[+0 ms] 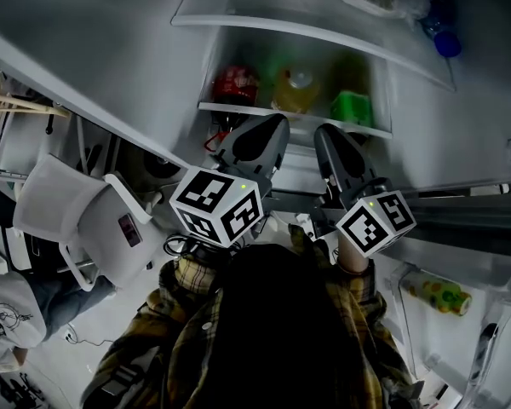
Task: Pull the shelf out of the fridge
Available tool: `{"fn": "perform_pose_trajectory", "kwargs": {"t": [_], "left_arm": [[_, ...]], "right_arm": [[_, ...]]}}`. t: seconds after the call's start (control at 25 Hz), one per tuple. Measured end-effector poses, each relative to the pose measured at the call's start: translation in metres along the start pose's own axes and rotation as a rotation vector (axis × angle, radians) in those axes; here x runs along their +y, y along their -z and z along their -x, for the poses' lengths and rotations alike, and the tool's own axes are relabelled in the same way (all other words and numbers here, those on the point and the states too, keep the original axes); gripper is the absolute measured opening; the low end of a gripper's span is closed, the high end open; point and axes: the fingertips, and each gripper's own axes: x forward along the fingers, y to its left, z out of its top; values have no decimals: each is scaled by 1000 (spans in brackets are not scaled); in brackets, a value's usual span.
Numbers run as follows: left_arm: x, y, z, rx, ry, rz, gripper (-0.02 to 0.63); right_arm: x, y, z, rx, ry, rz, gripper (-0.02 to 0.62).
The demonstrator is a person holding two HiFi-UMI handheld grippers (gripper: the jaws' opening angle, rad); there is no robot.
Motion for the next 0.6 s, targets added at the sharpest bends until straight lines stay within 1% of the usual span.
{"fn": "perform_pose_trajectory", "kwargs": {"t": [0.12,0.16,0.2,0.28,0.44,0.6], "left_arm": [[3,-2,5,0,-10,9,17],[3,-1,5,5,-7,13,43],[3,1,3,11,-4,16,67],[3,8,-7,25,-2,19,85],[5,17,-18,44,-6,24,141],[6,17,-19,47,-7,33,187]], "right_arm": [[2,1,1,4,5,-19,25],[1,2,1,5,6,-25,28],[-2,2,2,6,5,-34,39],[-12,3,2,9,-2,-58,74],[-27,6,2,13,-11,-96,119],[-30,7,1,15,-10,-125,144]]}}
